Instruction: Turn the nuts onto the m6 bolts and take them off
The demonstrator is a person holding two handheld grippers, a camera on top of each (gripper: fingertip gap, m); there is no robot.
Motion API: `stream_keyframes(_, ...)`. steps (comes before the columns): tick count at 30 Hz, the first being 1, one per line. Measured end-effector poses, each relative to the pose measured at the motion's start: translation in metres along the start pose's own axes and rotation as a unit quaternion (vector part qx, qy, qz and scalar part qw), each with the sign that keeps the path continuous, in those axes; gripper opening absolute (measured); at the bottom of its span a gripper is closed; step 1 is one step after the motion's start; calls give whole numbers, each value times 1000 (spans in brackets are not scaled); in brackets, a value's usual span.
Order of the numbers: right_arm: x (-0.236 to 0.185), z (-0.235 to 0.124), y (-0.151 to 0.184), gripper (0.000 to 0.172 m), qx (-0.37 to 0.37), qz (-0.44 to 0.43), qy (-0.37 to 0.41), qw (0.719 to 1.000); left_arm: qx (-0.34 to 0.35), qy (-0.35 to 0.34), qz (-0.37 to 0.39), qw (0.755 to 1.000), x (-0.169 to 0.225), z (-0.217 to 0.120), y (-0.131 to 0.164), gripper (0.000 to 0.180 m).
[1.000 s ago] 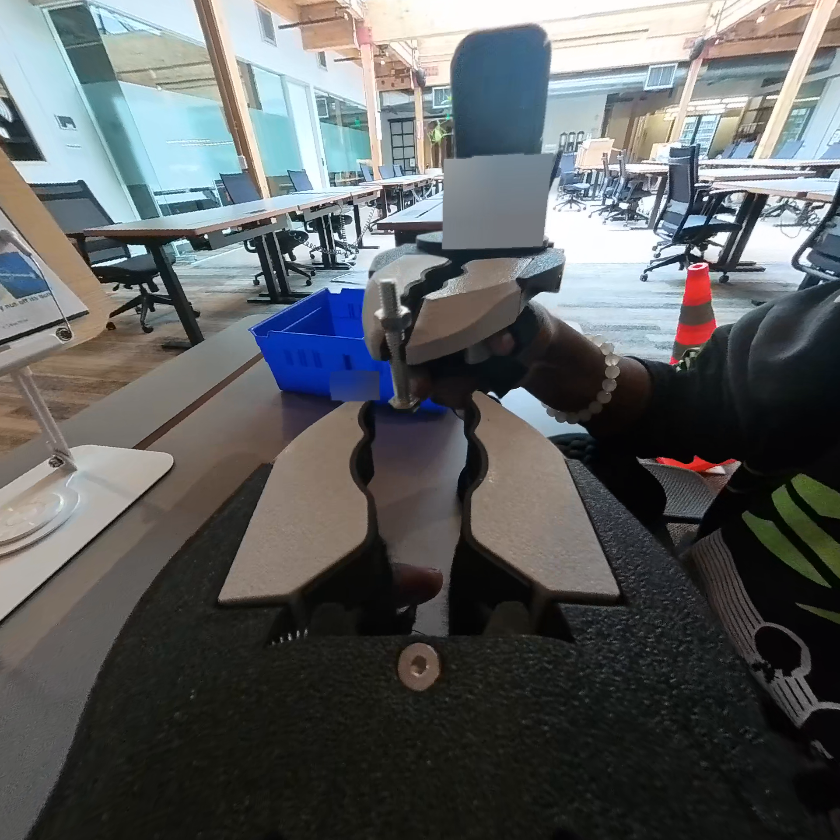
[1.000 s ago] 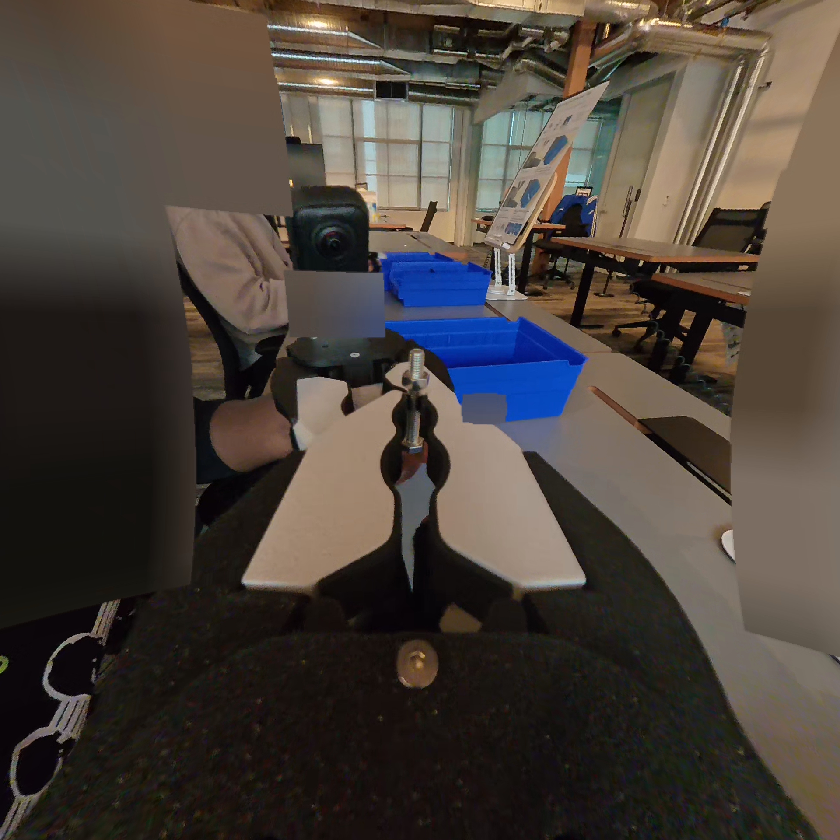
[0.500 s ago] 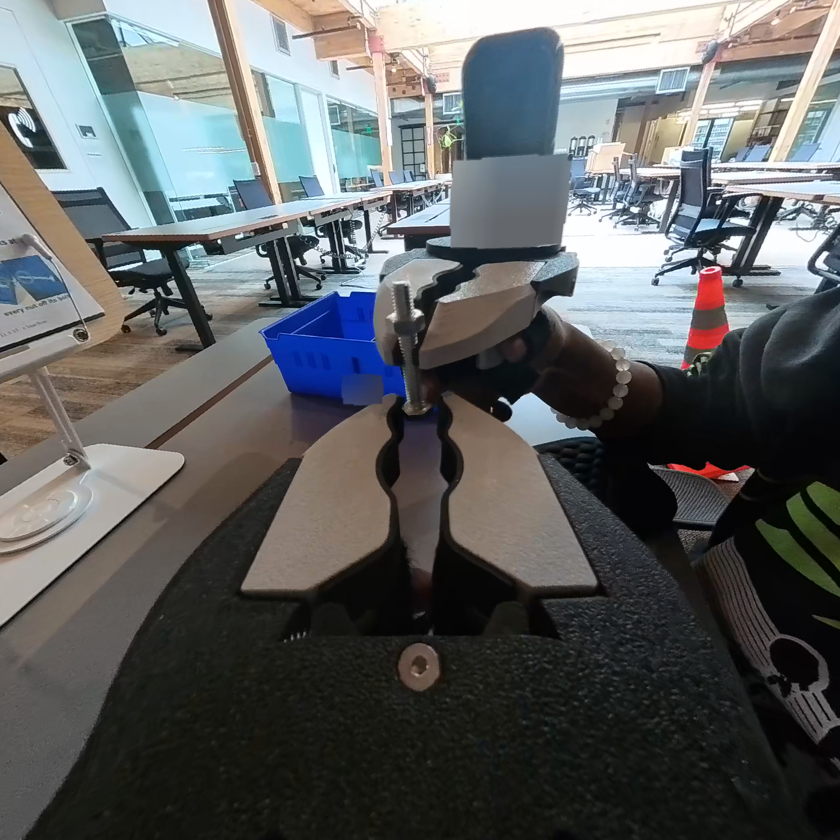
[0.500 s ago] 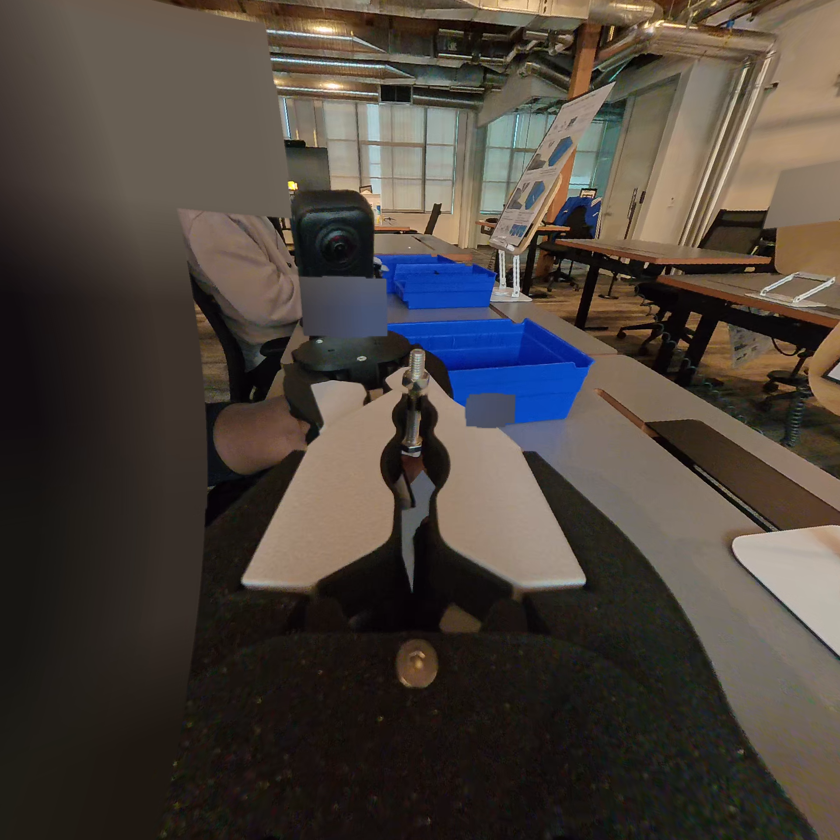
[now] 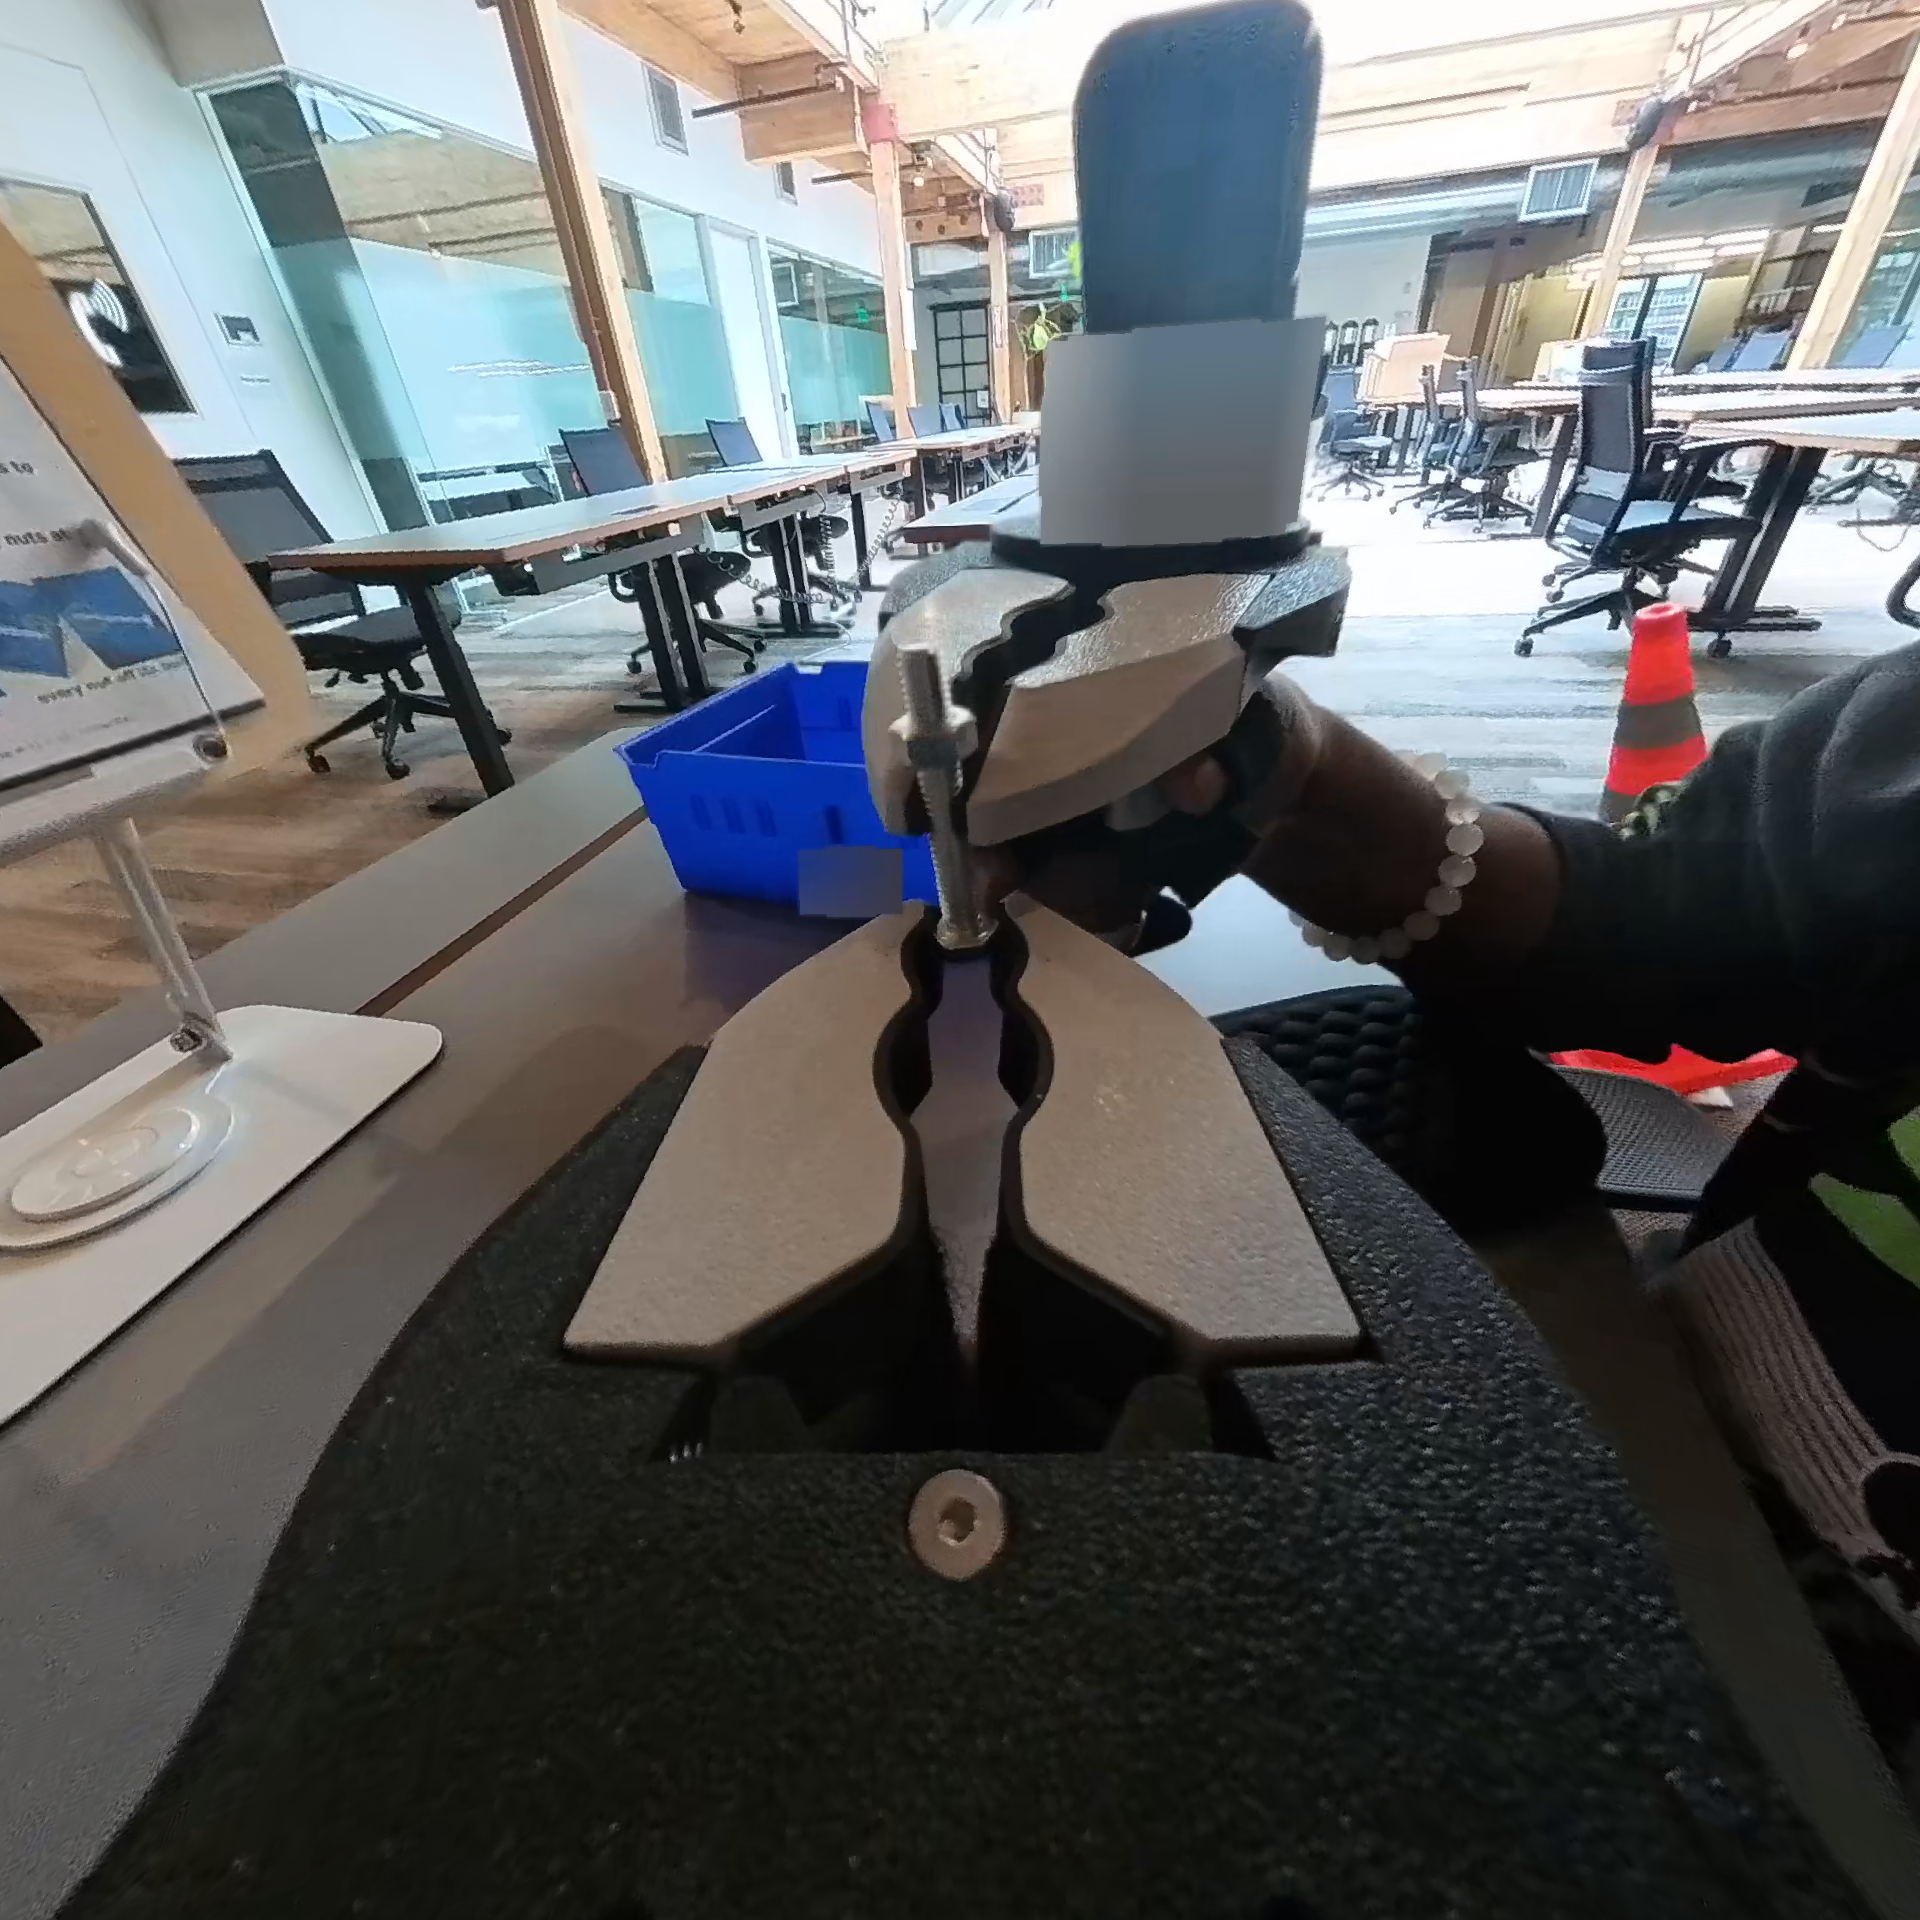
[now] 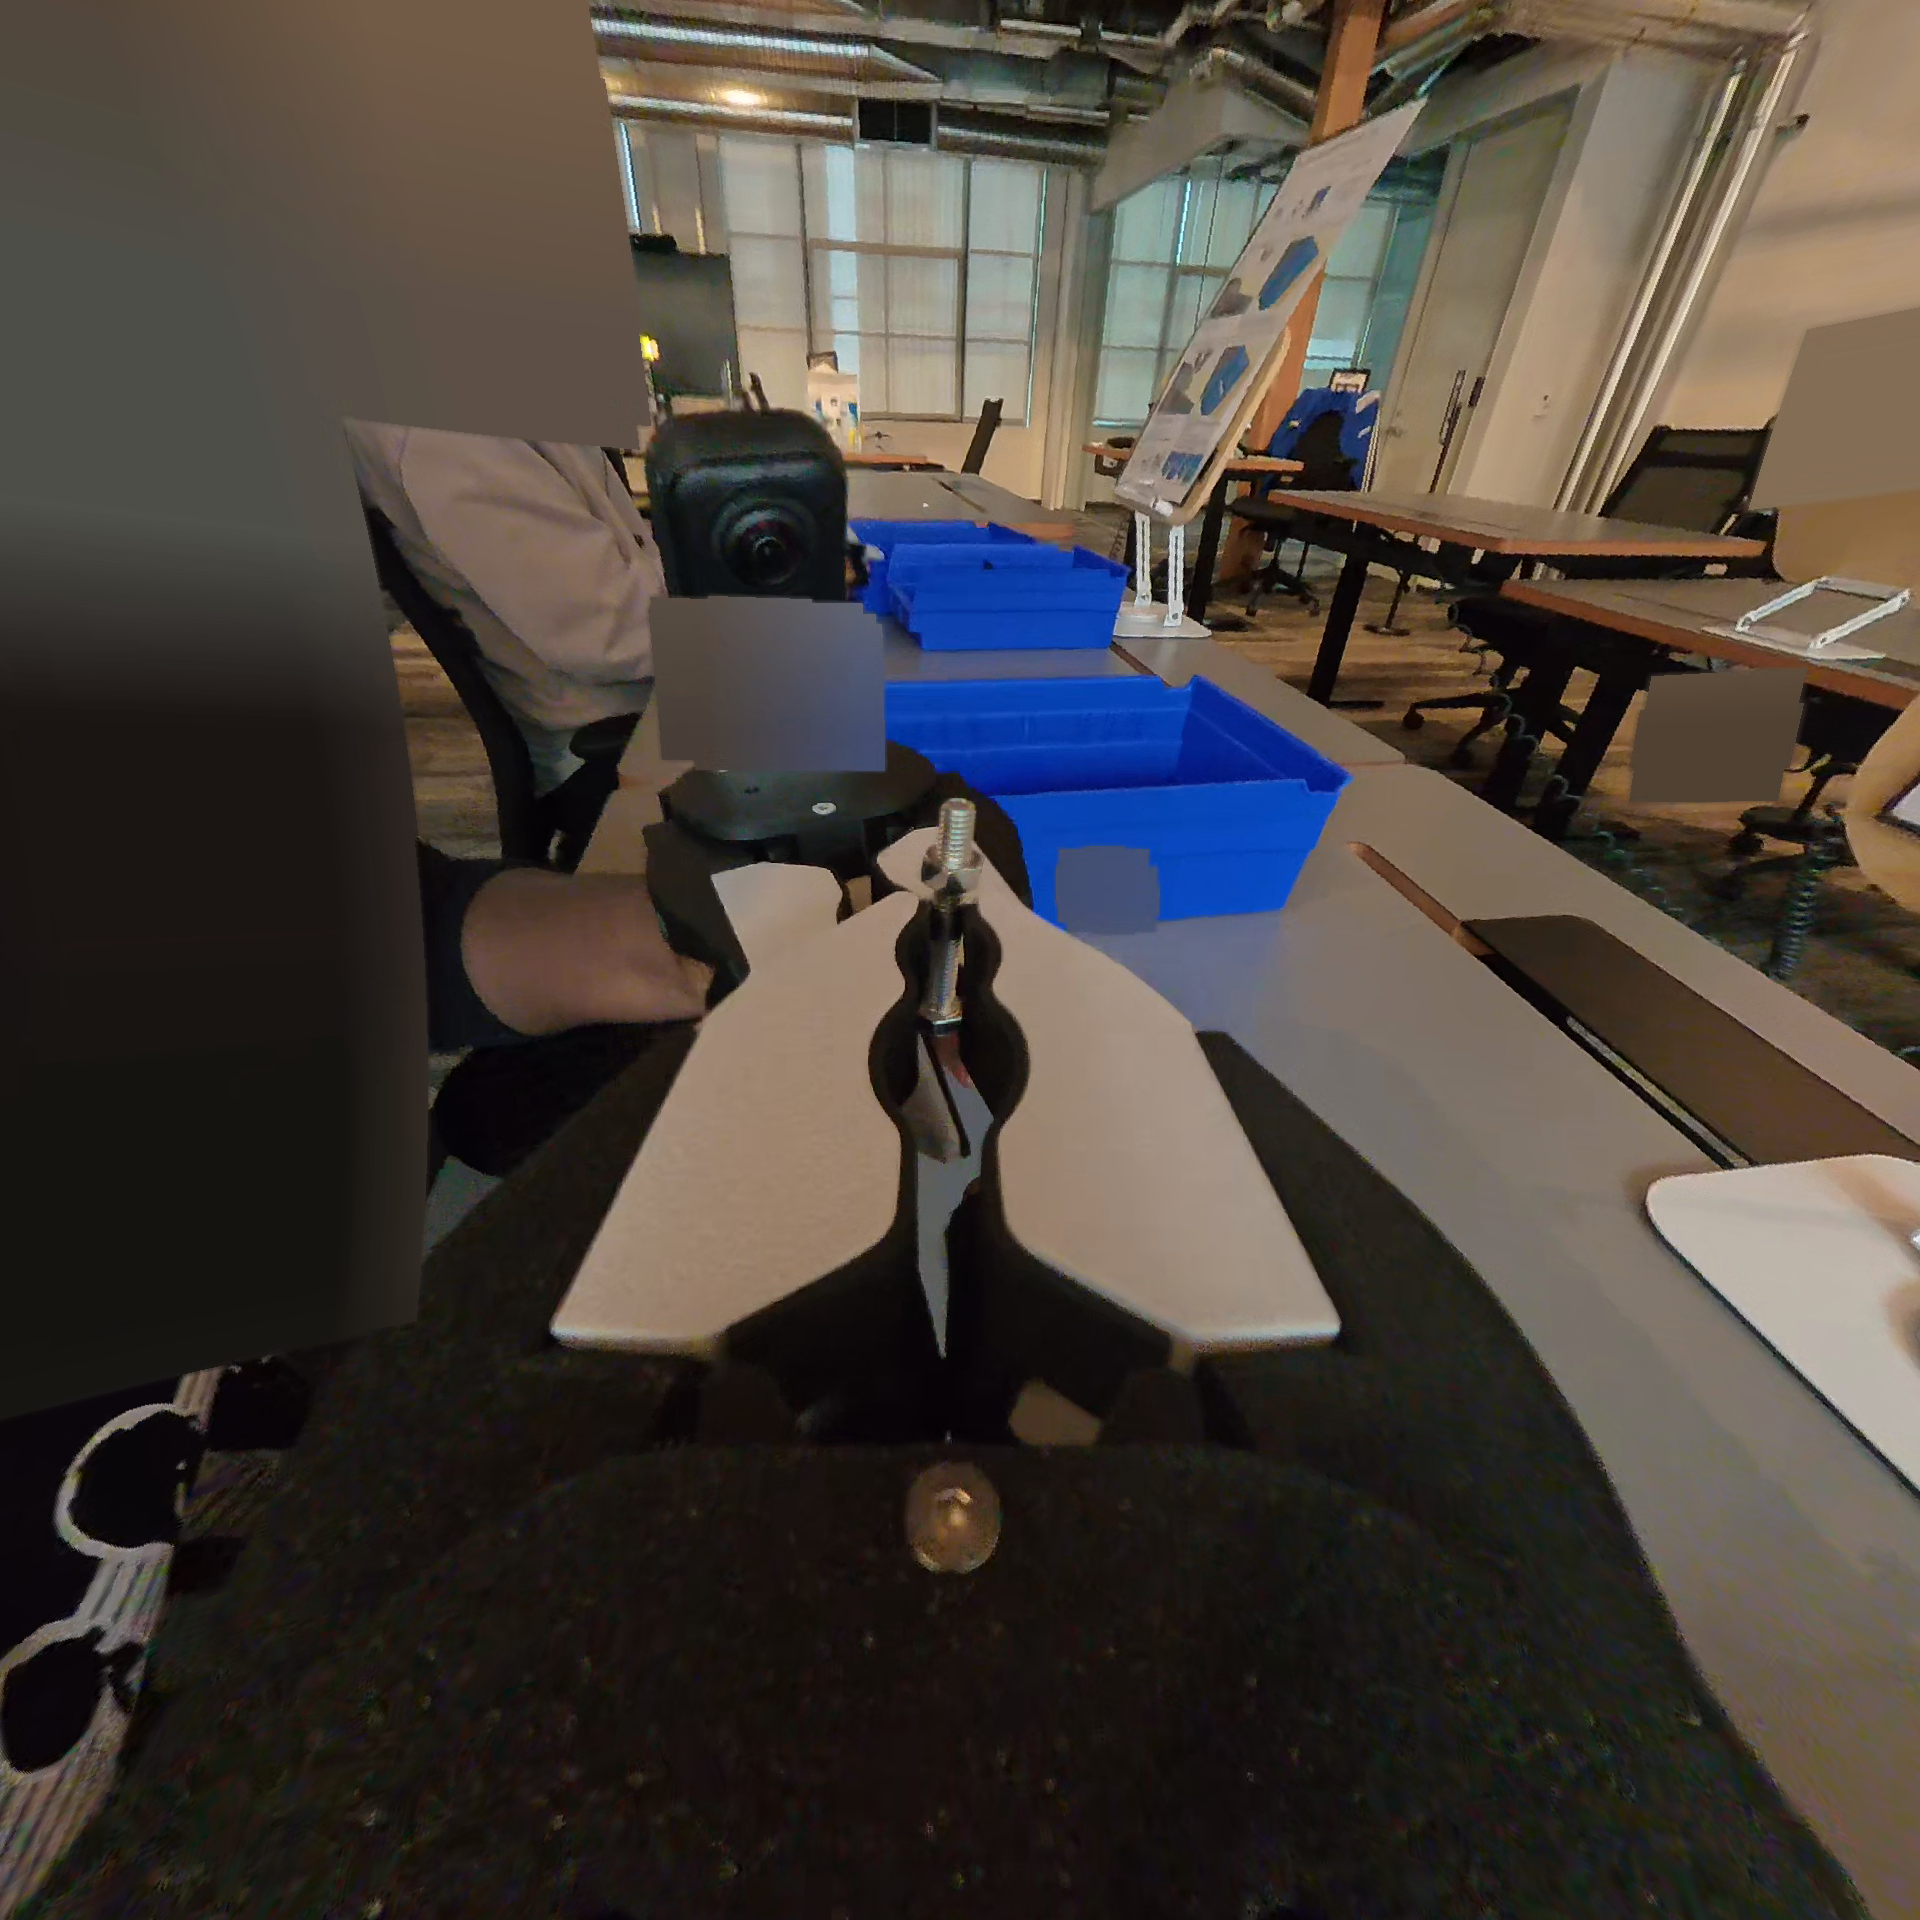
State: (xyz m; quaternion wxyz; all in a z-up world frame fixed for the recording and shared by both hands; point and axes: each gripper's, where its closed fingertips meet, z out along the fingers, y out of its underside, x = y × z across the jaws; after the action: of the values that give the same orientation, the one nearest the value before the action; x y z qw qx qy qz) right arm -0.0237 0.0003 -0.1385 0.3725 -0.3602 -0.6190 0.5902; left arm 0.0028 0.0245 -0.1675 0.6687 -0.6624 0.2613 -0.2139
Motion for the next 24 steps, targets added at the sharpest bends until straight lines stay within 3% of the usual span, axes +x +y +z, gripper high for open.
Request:
stream_keyframes(2, 4, 1, 9, 7, -19, 1, 3, 1000, -5, -5, 3, 1000, -4, 1, 9, 8)
stream_keyframes(7, 19, -8, 14, 34, -19, 13, 15, 1000, -31, -12, 7, 999, -15, 2, 43, 8)
stream_keyframes(11, 22, -13, 21, 51, -39, 4, 14, 999, -13, -13, -6, 1000, -21, 1, 50, 8)
stream_keyframes(15, 23, -5, 31, 39, -25, -5, 14, 1000, 1, -10, -25, 1000, -23, 1, 50, 8)
stream_keyframes(24, 17, 6, 33, 35, -12, 1, 2, 1000, 8, -8, -33, 999, -24, -3, 46, 8)
